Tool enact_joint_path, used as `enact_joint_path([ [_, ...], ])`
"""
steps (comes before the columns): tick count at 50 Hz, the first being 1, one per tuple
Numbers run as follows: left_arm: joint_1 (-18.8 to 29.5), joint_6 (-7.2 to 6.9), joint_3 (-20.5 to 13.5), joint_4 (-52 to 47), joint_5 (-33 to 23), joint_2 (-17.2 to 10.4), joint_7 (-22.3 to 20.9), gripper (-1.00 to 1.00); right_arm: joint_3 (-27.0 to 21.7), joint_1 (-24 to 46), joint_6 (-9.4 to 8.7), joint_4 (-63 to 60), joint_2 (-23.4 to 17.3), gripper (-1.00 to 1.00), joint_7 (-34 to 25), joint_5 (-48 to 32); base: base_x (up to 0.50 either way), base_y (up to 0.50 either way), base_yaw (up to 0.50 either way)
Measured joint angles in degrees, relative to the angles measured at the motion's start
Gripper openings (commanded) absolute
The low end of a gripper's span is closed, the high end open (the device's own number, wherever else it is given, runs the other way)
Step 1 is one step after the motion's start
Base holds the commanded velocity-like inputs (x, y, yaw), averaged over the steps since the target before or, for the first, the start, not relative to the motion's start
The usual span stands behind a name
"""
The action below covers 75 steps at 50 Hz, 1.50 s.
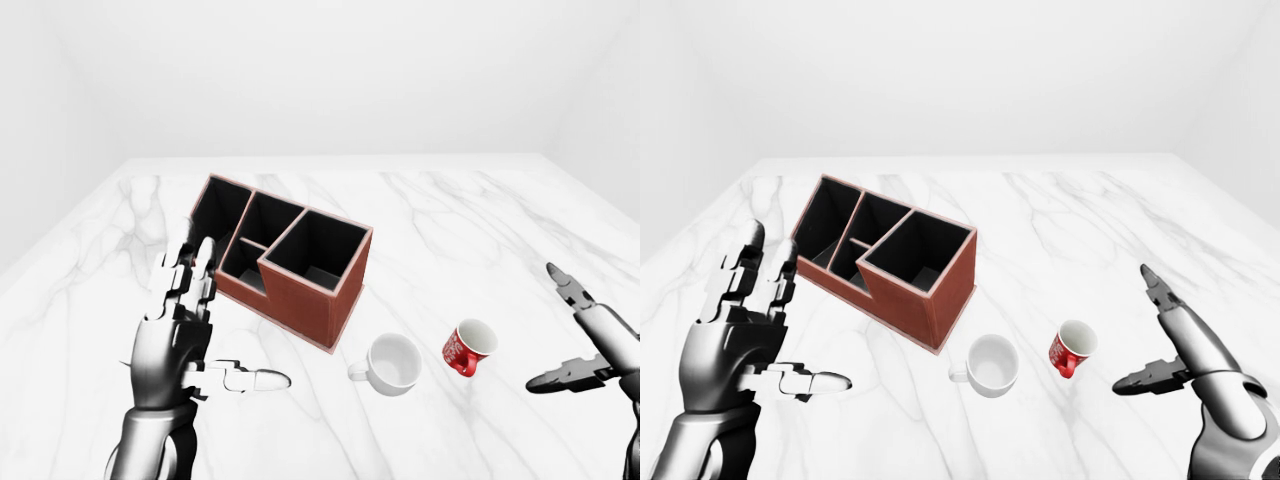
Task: Pick up the red mug and place it to the right of the caddy.
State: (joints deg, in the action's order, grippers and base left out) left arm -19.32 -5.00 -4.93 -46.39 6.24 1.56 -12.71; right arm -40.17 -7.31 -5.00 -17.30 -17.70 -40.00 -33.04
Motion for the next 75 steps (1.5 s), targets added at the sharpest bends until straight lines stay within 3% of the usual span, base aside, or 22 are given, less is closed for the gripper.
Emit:
enact_joint_path([
  [25,-0.12,0.0,-0.56,-0.59,0.31,0.17,-0.39,1.0,5.03,5.5,0.0,12.35,-7.33,1.0,0.0,-6.04,0.0,0.0,0.0],
  [49,0.04,0.0,-0.83,-0.67,0.4,0.29,-0.56,1.0,11.65,11.98,0.0,19.86,-11.93,1.0,0.0,-12.13,0.0,0.0,0.0],
  [75,0.33,0.0,-0.87,-0.29,0.47,0.18,-0.44,1.0,15.21,14.26,0.0,20.38,-12.05,1.0,0.0,-18.06,0.0,0.0,0.0],
])
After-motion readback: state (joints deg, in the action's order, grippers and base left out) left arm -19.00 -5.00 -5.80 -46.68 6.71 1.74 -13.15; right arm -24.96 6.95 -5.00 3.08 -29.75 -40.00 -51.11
